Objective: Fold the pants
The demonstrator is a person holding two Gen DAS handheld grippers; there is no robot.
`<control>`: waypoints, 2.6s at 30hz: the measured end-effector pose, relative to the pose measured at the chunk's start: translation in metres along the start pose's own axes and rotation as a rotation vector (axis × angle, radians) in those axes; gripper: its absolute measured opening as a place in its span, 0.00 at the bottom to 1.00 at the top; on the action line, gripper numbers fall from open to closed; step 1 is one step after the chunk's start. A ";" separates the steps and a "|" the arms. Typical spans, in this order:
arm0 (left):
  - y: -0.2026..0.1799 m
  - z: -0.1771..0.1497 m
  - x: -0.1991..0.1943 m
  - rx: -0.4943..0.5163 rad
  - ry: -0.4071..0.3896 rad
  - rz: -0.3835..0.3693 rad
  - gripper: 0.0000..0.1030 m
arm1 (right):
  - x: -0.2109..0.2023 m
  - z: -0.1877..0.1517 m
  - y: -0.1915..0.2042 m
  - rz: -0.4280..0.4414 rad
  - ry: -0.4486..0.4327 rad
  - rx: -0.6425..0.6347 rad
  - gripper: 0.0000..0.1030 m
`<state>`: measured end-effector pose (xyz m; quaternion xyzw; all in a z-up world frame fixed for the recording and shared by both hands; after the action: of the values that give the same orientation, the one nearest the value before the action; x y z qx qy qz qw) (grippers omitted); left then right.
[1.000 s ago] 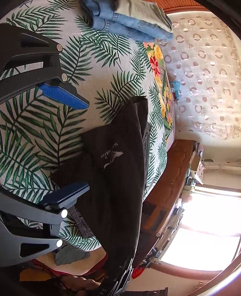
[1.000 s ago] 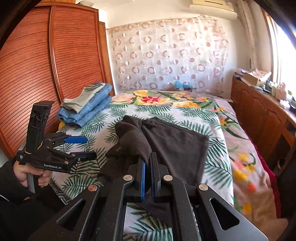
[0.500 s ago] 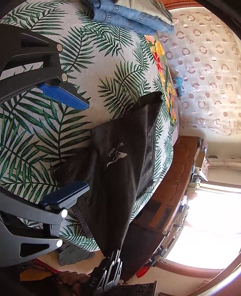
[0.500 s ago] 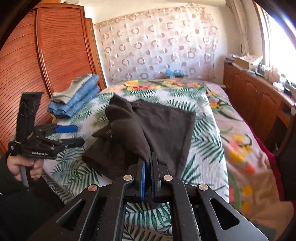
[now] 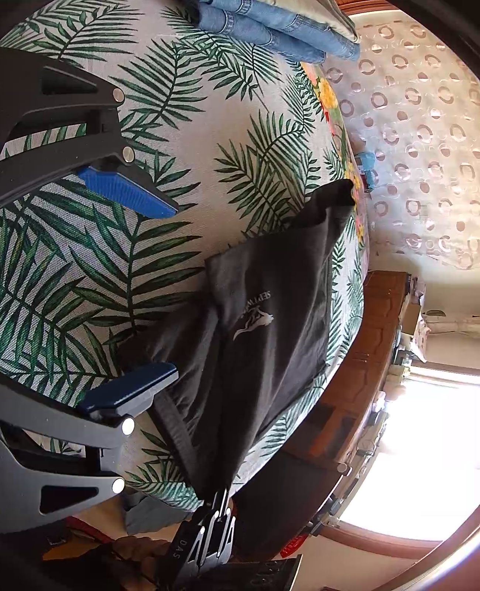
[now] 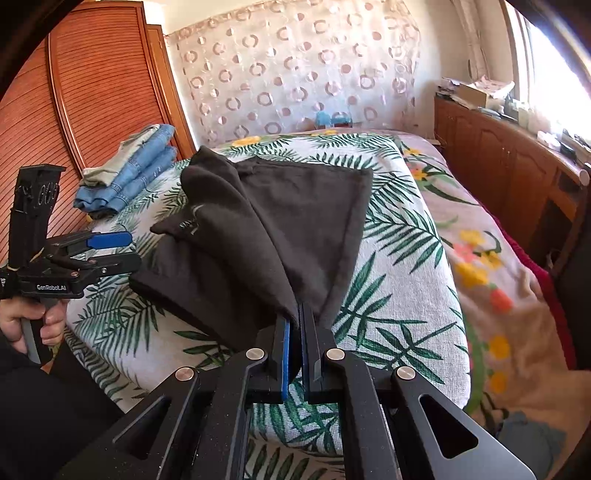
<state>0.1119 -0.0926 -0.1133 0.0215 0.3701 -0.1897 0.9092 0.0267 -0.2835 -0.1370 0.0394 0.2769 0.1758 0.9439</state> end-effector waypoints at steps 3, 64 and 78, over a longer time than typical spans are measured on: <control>-0.001 -0.004 0.005 0.004 0.021 0.002 0.79 | 0.002 0.001 0.001 -0.019 0.004 0.001 0.04; 0.076 0.000 -0.075 -0.149 -0.182 0.141 0.79 | 0.112 0.067 0.103 0.195 0.125 -0.391 0.43; 0.065 0.001 -0.070 -0.113 -0.162 0.124 0.79 | 0.094 0.093 0.086 0.200 0.017 -0.284 0.06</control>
<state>0.0901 -0.0092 -0.0717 -0.0221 0.3033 -0.1131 0.9459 0.1234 -0.1681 -0.0920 -0.0685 0.2521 0.3064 0.9154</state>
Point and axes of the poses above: each gripper's, at about its wrist camera, not at the fingertips, and x roughly the way its jaws point, y to its left, z to its top, the point moved 1 cm from there along x, roughly the way its jaws point, and after that the axes turned 4 degrees about -y, right-handed, at the moved point
